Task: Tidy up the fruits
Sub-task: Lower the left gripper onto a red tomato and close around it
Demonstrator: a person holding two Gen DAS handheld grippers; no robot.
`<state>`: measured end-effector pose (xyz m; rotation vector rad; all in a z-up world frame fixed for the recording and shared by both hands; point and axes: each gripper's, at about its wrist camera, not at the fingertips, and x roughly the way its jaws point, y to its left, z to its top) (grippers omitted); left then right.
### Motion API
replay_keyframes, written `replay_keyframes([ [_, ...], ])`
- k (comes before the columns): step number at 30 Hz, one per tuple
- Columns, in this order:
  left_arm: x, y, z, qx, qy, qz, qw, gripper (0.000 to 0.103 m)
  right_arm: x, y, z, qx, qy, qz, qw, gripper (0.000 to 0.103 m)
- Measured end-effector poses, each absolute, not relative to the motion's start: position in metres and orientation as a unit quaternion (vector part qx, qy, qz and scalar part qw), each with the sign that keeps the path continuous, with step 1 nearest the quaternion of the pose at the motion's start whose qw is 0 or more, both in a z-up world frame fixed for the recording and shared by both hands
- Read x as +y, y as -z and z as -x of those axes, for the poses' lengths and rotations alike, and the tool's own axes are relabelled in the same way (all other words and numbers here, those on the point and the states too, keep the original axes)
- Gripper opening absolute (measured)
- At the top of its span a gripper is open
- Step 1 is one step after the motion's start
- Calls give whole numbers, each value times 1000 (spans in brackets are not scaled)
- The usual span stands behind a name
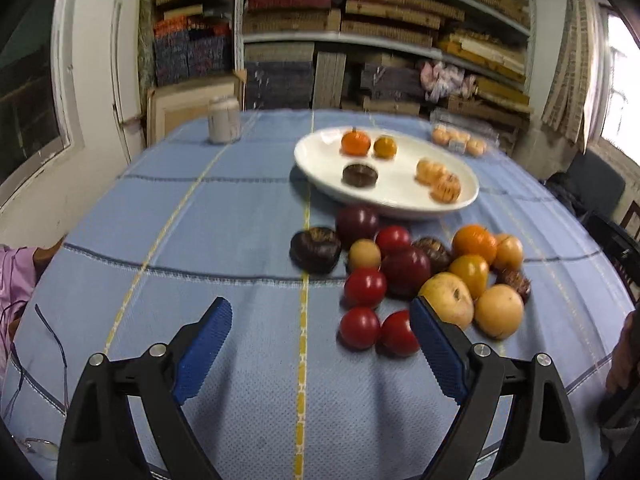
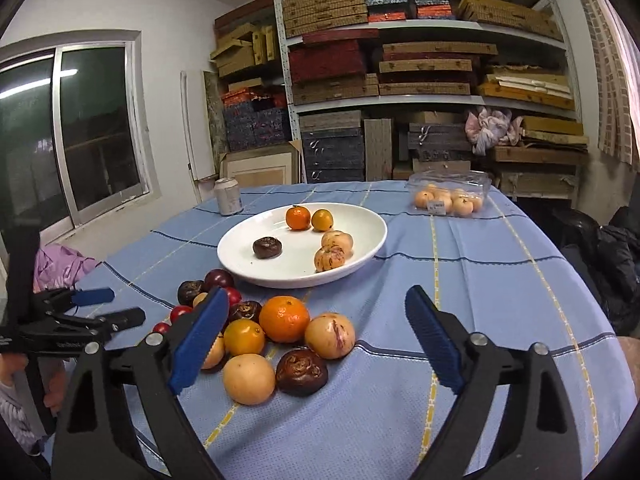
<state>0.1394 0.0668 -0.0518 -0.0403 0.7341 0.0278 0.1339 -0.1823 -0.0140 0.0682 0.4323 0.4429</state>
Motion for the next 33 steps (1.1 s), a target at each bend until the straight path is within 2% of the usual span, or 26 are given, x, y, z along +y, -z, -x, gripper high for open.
replay_keyframes([
  [8,63,62,-149,383,-32,-5,923,90,-179,16,-135,222,-220,-32,949,88],
  [11,68,67,-156,400,-32,4,916,78,-179,16,-136,225,-221,-33,948,88],
  [19,58,68,-162,401,-14,-31,916,75,-178,17,-137,229,-224,-32,947,88],
  [24,76,77,-171,427,-16,13,904,77,-177,17,-138,231,-224,-33,946,88],
  [26,81,78,-171,430,-22,16,902,73,-177,18,-138,232,-225,-34,946,88],
  [28,82,77,-170,430,-16,19,903,63,-176,19,-137,233,-228,-34,945,88],
  [29,79,77,-171,429,-10,12,903,61,-176,19,-138,234,-229,-33,944,88],
  [31,73,77,-171,430,0,2,903,50,-175,19,-138,236,-230,-32,944,88],
  [33,70,77,-173,430,5,-2,903,49,-175,19,-139,236,-230,-33,944,88],
])
